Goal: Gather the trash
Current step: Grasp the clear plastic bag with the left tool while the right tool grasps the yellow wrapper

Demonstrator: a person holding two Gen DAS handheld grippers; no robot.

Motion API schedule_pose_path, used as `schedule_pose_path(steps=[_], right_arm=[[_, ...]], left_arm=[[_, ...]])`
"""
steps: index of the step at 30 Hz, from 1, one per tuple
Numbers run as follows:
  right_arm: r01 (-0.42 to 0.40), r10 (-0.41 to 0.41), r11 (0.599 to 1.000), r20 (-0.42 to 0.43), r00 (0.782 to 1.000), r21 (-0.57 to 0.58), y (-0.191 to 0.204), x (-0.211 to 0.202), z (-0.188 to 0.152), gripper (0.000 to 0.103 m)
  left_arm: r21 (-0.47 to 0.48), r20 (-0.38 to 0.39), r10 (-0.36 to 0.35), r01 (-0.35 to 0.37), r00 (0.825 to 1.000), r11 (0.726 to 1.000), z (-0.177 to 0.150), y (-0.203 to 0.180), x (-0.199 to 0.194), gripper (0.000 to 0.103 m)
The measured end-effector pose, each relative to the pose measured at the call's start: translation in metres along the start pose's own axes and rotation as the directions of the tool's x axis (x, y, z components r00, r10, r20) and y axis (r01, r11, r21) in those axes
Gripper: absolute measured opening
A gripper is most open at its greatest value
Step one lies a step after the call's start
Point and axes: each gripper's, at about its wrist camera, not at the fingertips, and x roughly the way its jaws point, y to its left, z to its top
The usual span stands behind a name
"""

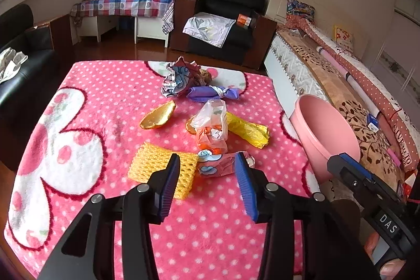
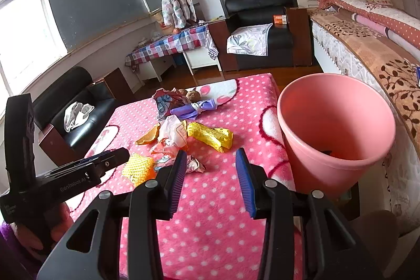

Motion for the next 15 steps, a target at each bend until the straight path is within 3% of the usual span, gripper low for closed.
schedule_pose_path(steps=[5,9,15], right_arm=[[-0.007,0.008,0.999,-0.022,1.0,0.031,-0.006,0.009,0.0,0.04],[-0.024,0.025,0.999,-0.035,0.999,0.025,-0.004,0.018,0.001,0.04],[-0.074,0.072,0.997,-0.082,0.994,-0.02,0.008,0.034,0.002,0.04]], left_arm=[[-0.046,-0.018,-0.023,0.022,1.0,0.999,-0.001,0.011,0.006,0.043],[-0.078,-0.027,-0.035,0.033,0.999,0.996,-0.002,0.02,0.011,0.058],[-0.084,-0.032,0.008,-0.011,0.999,0.996,-0.001,0.027,0.017,0.069]])
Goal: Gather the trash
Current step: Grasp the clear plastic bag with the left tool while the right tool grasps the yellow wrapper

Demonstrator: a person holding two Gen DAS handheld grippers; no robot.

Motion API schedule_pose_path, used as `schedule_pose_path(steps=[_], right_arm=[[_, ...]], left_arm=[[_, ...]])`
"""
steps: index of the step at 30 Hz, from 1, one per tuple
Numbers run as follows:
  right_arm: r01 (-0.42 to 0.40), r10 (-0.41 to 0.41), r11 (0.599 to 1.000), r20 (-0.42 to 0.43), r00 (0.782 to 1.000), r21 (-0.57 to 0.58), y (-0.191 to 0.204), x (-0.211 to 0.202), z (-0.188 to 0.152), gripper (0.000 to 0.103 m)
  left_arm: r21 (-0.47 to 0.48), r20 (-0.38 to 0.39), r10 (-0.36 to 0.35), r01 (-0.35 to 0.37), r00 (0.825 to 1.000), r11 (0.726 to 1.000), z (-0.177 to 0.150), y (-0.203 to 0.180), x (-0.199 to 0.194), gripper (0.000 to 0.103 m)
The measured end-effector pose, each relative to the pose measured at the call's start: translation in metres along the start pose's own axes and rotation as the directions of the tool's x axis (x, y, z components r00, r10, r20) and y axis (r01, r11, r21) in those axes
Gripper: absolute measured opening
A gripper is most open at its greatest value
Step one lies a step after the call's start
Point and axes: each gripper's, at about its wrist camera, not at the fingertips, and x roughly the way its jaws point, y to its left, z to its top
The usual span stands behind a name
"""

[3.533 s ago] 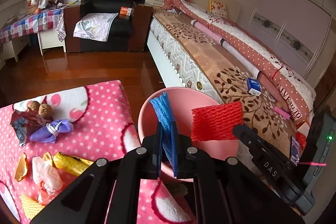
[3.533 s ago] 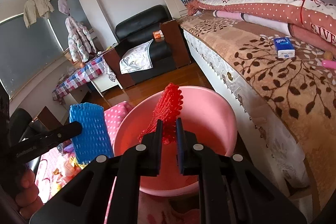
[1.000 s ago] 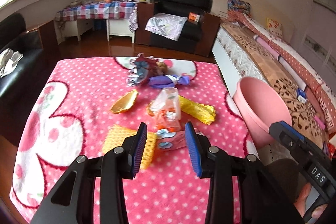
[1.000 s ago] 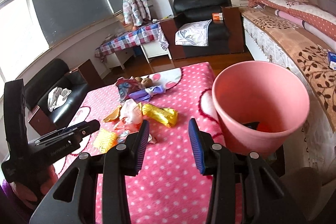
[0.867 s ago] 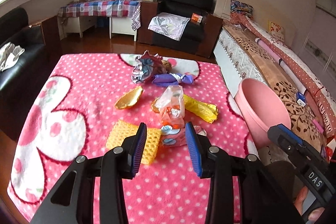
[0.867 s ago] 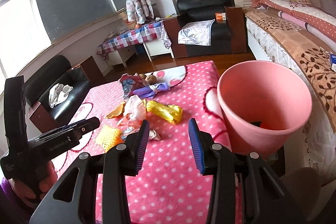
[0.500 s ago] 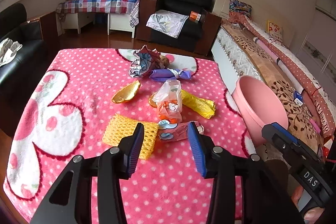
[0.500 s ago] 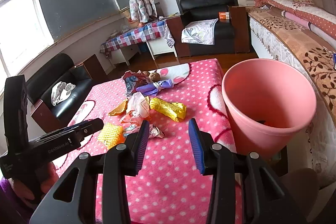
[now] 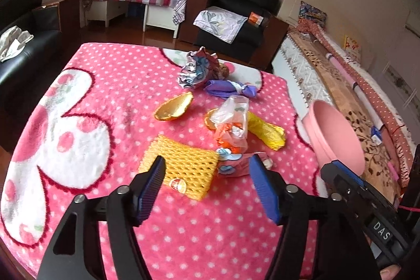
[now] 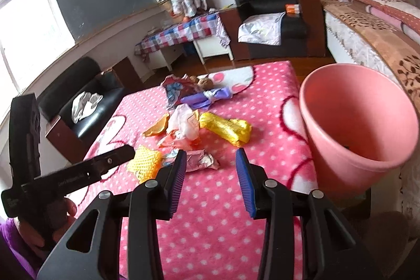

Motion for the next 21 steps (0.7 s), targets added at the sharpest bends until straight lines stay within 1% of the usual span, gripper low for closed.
schedule_pose_path(steps=[2,5,7,9,12,13,15,17,21], right_arm=[[-0.012,0.012,1.0,-0.021,1.0,0.002,-0.001,0.006,0.0,0.04],[-0.002,0.002,1.0,-0.051,0.999,0.001,-0.002,0.015,0.0,0.04],[0.008,-0.008,1.0,-0.06,0.998,0.005,-0.004,0.018,-0.001,0.04],[-0.005,0.006,1.0,-0.067,0.998,0.017,-0.009,0.021,0.001,0.04],[-0.02,0.022,0.999,-0.074,0.997,0.036,-0.016,0.027,0.006,0.04],[-0.022,0.025,0.999,-0.074,0.997,0.036,-0.017,0.029,0.008,0.04],[-0.027,0.03,0.999,-0.072,0.997,0.035,-0.019,0.031,0.009,0.04],[-0.025,0.027,0.999,-0.07,0.997,0.037,-0.021,0.033,0.01,0.04],[-0.01,0.013,0.999,-0.074,0.997,0.038,-0.026,0.038,0.01,0.04]], left_arm=[[0.014,-0.013,0.008,-0.007,1.0,1.0,0.0,-0.002,0.005,0.07],[0.038,-0.031,0.006,-0.005,0.999,0.999,0.001,-0.006,0.011,0.07],[0.051,-0.036,-0.018,0.02,0.999,0.999,0.003,-0.009,0.015,0.069],[0.063,-0.046,-0.051,0.054,0.998,0.997,0.007,-0.013,0.022,0.069],[0.06,-0.047,-0.061,0.064,0.997,0.996,0.015,-0.017,0.032,0.067],[0.058,-0.049,-0.061,0.064,0.997,0.996,0.018,-0.019,0.035,0.065],[0.063,-0.059,-0.053,0.057,0.997,0.996,0.024,-0.022,0.045,0.056],[0.053,-0.073,-0.047,0.051,0.996,0.997,0.028,-0.021,0.055,0.05],[0.011,-0.126,-0.059,0.061,0.99,0.998,0.031,-0.014,0.072,0.044]])
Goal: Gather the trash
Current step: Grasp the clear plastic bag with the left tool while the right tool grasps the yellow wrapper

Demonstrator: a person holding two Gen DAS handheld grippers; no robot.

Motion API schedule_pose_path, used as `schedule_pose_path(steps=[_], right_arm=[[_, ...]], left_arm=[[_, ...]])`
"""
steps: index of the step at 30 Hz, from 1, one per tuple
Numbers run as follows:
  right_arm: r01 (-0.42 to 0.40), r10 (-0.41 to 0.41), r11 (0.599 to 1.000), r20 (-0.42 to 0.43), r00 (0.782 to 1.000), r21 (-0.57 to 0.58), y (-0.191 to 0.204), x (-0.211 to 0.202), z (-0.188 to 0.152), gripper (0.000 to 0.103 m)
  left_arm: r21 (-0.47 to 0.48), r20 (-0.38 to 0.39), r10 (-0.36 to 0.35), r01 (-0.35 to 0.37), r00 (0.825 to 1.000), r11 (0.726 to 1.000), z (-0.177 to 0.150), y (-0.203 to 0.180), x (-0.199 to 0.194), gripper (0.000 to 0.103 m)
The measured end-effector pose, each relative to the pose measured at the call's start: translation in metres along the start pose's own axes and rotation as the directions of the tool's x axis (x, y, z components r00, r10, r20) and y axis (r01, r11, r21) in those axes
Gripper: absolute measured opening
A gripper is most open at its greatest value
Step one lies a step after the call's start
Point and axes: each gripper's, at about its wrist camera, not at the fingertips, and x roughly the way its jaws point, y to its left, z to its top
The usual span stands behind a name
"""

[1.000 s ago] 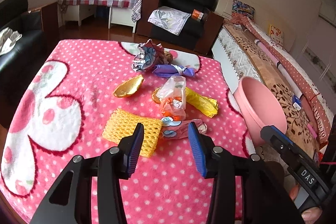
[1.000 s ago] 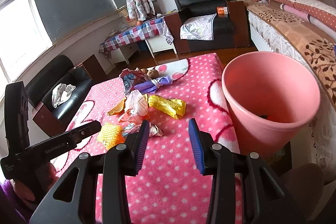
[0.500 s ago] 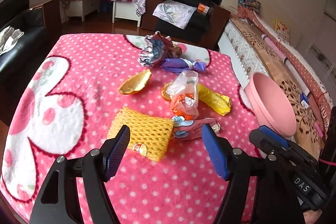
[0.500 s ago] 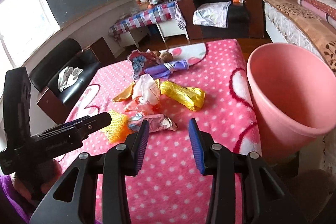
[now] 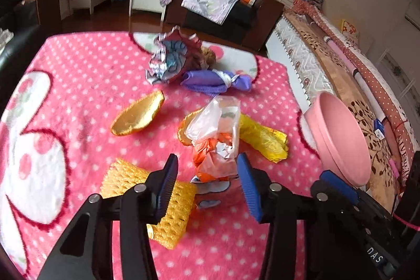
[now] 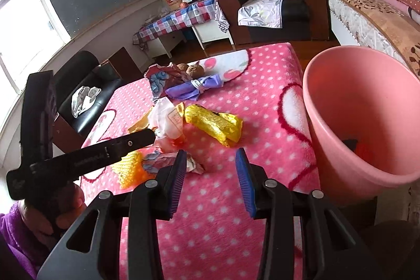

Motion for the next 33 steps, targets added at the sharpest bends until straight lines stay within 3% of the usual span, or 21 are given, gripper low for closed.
schedule_pose_path(steps=[7,13,17,21,31,32,33], right_arm=[[0.008,-0.008,1.0,-0.001,1.0,-0.006,-0.007,0.008,0.006,0.04],[0.001,-0.002,0.998,-0.012,1.0,-0.058,0.001,0.021,0.021,0.04],[0.04,-0.043,0.992,-0.025,0.999,-0.116,0.008,0.036,0.033,0.04],[0.067,-0.074,0.99,-0.051,0.996,-0.122,0.003,0.054,0.041,0.05],[0.064,-0.077,0.99,-0.105,0.991,-0.123,0.0,0.079,0.036,0.05],[0.055,-0.069,0.991,-0.119,0.99,-0.118,-0.001,0.08,0.034,0.049],[0.042,-0.056,0.993,-0.127,0.99,-0.111,-0.003,0.08,0.033,0.041]], left_arm=[[-0.014,-0.004,-0.035,0.035,0.999,0.999,-0.001,0.006,0.002,0.009],[-0.017,0.053,-0.037,0.038,0.998,0.999,0.002,0.017,-0.017,0.009],[-0.038,0.075,-0.033,0.036,0.997,0.999,0.001,0.026,-0.025,0.009],[-0.053,0.079,-0.035,0.039,0.996,0.998,0.0,0.033,-0.03,0.009],[-0.058,0.077,-0.051,0.056,0.996,0.997,-0.001,0.037,-0.034,0.009],[-0.057,0.08,-0.051,0.056,0.995,0.997,-0.001,0.036,-0.035,0.009],[-0.057,0.082,-0.051,0.056,0.995,0.997,-0.001,0.036,-0.036,0.009]])
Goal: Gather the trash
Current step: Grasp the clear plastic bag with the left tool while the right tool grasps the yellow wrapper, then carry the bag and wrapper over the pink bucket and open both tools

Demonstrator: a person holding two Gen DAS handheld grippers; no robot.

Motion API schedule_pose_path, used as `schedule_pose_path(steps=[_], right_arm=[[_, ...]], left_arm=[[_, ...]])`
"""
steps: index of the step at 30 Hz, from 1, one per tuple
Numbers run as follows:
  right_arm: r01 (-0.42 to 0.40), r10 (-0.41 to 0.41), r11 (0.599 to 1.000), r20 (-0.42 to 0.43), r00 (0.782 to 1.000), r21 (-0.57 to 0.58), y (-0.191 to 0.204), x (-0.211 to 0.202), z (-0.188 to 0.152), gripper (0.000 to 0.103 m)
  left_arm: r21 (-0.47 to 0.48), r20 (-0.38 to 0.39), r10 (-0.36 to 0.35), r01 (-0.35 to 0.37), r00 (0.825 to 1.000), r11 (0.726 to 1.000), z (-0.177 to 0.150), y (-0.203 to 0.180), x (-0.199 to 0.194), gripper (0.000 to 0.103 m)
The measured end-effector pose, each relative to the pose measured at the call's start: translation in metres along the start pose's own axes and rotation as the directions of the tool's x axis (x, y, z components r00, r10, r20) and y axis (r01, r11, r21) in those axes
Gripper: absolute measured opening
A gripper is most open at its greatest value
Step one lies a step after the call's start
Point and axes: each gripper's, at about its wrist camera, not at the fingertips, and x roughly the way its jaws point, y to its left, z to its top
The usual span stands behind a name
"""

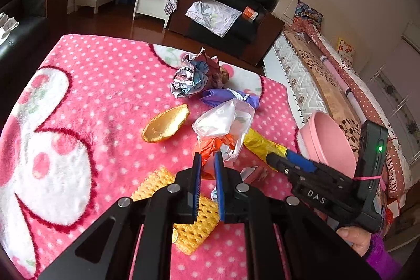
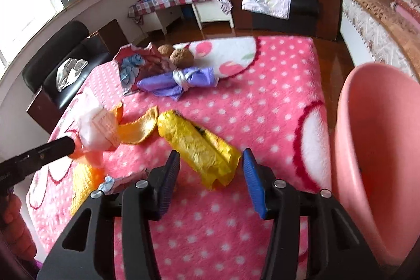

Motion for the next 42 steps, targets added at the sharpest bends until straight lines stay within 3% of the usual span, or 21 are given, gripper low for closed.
schedule_pose_path(steps=[3,8,22,34,42], right_arm=[[-0.016,0.016,1.0,0.008,1.0,0.016,-0.003,-0.005,-0.005,0.027],[-0.038,0.036,0.999,0.041,0.998,0.037,-0.007,-0.021,-0.012,0.017],[-0.037,0.014,0.993,0.201,0.98,0.115,-0.024,-0.088,-0.016,0.016],[0.04,-0.111,0.97,0.288,0.951,0.24,-0.078,-0.134,-0.031,0.016],[0.136,-0.237,0.936,0.297,0.925,0.324,-0.114,-0.154,-0.043,0.016]], left_arm=[[-0.002,0.003,0.0,0.0,1.0,1.0,0.0,0.0,-0.002,0.009],[0.002,0.005,0.0,0.0,1.0,1.0,0.001,-0.002,-0.004,0.009],[0.086,0.029,-0.031,0.029,0.999,0.996,0.009,-0.044,-0.011,0.009],[0.206,0.037,-0.113,0.103,0.993,0.973,0.02,-0.105,-0.009,0.009],[0.289,-0.018,-0.194,0.191,0.981,0.938,0.021,-0.166,0.012,0.009]])
